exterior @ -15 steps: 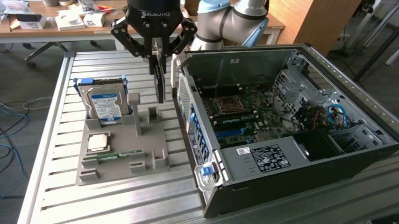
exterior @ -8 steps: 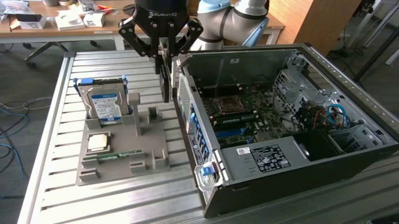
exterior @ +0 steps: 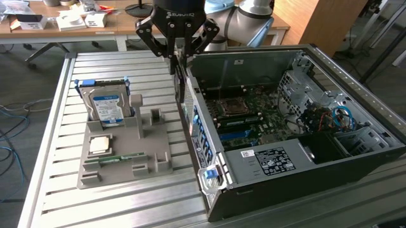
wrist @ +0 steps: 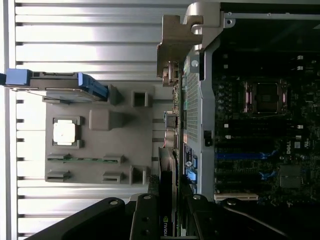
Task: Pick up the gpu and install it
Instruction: 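Pick up the gpu and move the gpu toward the slot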
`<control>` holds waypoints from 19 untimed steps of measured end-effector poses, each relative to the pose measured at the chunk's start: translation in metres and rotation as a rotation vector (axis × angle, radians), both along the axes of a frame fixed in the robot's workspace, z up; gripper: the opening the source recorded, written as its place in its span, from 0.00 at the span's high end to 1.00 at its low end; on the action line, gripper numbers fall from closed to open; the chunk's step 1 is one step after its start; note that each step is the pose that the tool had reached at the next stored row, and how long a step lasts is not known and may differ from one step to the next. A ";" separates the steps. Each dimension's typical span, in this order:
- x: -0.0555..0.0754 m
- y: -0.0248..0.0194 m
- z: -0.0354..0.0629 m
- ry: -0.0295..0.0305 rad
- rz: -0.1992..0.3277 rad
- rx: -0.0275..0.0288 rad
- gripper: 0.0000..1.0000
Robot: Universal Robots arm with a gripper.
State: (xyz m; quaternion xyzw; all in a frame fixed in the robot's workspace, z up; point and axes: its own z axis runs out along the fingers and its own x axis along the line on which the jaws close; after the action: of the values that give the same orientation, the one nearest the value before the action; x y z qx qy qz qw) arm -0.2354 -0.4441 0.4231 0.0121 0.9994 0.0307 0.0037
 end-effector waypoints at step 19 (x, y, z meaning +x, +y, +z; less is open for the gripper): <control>0.063 0.0000 0.0000 0.0004 0.000 0.0000 0.74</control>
State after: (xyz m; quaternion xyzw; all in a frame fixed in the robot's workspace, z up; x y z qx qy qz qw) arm -0.1725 -0.4442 0.4230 0.0121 0.9995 0.0306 0.0035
